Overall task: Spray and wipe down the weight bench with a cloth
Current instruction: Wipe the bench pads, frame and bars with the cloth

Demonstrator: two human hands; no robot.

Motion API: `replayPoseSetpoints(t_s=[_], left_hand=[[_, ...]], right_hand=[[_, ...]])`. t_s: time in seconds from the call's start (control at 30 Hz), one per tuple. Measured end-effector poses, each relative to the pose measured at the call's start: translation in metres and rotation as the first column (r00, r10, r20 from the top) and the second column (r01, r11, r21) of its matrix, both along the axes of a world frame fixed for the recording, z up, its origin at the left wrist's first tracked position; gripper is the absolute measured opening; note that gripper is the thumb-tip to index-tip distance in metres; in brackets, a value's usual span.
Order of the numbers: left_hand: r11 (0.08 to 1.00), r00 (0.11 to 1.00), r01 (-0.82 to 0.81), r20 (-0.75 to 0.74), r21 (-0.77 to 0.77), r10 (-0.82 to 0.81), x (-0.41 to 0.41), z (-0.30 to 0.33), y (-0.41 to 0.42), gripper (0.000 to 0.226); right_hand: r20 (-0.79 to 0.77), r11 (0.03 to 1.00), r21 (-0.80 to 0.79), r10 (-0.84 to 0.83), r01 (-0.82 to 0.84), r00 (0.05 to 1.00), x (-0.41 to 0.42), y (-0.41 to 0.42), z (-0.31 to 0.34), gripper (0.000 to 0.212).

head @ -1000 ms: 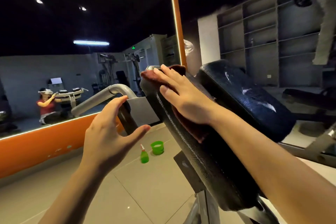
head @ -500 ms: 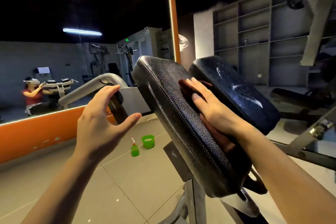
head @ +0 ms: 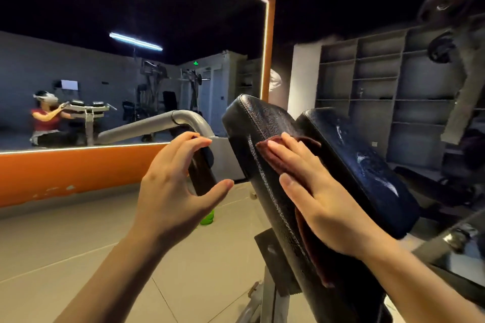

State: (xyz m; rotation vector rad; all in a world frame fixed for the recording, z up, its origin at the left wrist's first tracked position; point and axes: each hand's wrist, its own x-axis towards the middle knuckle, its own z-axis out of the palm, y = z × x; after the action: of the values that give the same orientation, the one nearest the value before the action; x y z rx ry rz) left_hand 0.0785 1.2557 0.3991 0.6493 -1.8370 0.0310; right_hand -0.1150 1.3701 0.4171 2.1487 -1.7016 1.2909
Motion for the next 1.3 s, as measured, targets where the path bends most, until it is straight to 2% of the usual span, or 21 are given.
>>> replayPoseSetpoints(t_s=[0.1,0.2,0.3,0.37,0.47,0.57,0.7,0.9,1.07,1.2,1.3], left_hand=[[1.0,1.0,0.004,-0.002,-0.019,-0.004,-0.002,0.002,-0.003,0.074],[1.0,1.0,0.028,0.002,-0.01,-0.028,-0.001,0.003,-0.004,0.073],[1.0,0.999,0.03,0.018,0.005,-0.03,0.0,0.002,-0.004,0.074],[0.999,0.999,0.038,0.028,0.014,-0.038,0.002,0.001,-0.004,0.076],[0.999,0.999,0.037,0.012,0.02,-0.037,0.003,-0.001,-0.006,0.076],[0.999,0.999,0.043,-0.027,0.02,-0.043,0.0,-0.003,-0.007,0.076],[0.999,0.998,0.052,-0.029,0.011,-0.052,-0.002,-0.003,-0.008,0.076],[0.999,0.999,0.045,-0.027,0.017,-0.045,-0.001,-0.001,-0.006,0.073],[0.999,1.0,0.028,-0.012,0.037,-0.027,0.002,0.0,-0.008,0.072],[0.997,0.997,0.074,-0.02,0.029,-0.074,0.002,-0.003,-0.01,0.075],[0.993,0.992,0.116,-0.053,0.009,-0.115,0.0,-0.005,-0.012,0.072]], right_hand=[[-0.062,0.996,-0.004,-0.094,0.094,0.994,0.01,-0.007,0.011,0.041],[-0.166,0.974,-0.061,-0.224,0.217,0.96,0.026,-0.042,0.039,0.045],[-0.367,0.92,-0.14,-0.391,0.365,0.844,0.038,-0.064,0.05,0.048],[-0.442,0.905,-0.141,-0.421,0.402,0.792,0.038,-0.054,0.042,0.053],[-0.506,0.911,-0.106,-0.394,0.398,0.768,0.03,-0.011,0.002,0.07],[-0.474,0.893,-0.036,-0.41,0.448,0.779,0.019,0.028,-0.042,0.058],[-0.458,0.874,-0.094,-0.464,0.478,0.758,0.018,0.035,-0.053,0.052],[-0.457,0.84,-0.271,-0.542,0.47,0.705,0.032,-0.025,-0.003,0.054],[-0.451,0.847,-0.205,-0.527,0.491,0.721,0.048,-0.081,0.052,0.05],[-0.508,0.842,-0.306,-0.539,0.445,0.671,0.039,-0.033,0.006,0.055],[-0.503,0.836,-0.304,-0.549,0.458,0.668,0.028,0.016,-0.047,0.057]])
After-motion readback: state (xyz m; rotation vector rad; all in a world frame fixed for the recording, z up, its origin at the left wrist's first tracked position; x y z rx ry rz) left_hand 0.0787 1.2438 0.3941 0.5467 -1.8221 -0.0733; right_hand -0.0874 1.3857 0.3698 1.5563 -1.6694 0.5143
